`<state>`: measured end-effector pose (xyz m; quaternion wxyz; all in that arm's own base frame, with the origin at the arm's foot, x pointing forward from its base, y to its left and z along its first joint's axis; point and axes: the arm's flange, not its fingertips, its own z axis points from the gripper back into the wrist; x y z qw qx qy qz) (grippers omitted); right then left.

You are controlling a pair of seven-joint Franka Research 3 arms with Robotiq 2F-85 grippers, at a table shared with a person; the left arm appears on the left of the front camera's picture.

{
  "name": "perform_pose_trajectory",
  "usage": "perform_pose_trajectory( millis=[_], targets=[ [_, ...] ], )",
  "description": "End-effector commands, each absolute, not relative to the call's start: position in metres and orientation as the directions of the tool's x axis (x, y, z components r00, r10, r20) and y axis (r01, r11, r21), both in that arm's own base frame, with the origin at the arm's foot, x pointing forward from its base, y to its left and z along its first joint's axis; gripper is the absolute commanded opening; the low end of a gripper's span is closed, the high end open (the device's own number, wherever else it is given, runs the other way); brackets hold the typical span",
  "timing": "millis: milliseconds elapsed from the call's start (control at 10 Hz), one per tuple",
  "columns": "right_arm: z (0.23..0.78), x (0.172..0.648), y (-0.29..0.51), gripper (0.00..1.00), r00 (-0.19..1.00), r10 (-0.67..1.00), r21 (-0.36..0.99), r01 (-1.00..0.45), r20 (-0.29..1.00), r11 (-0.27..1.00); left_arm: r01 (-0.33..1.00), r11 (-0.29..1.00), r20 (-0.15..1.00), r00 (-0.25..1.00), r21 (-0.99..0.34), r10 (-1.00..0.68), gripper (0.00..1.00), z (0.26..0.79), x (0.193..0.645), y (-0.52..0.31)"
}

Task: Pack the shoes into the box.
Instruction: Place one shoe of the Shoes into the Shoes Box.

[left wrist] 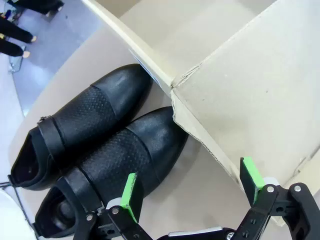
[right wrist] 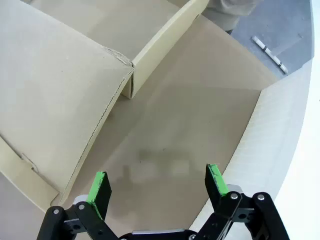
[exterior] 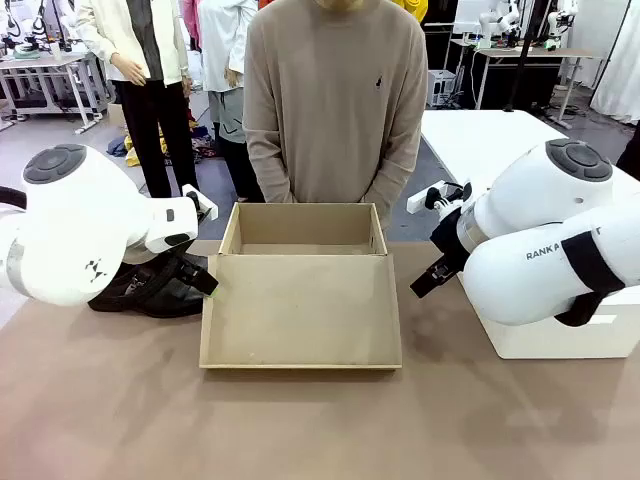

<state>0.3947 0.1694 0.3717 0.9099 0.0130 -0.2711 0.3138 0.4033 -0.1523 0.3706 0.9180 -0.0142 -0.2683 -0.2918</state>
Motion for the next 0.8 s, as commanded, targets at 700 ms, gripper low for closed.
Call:
perform_pose_trajectory(
  millis=[700],
  targets=[
    [0.3718,0.3947,0.1694,1.0,0.656,0.564,-0.147,-0.578,0.502,0.803,0.543,0.829,0.501,0.686,0.131,-0.528,1.0,0.3706,0.4033,-0.1523]
  ],
)
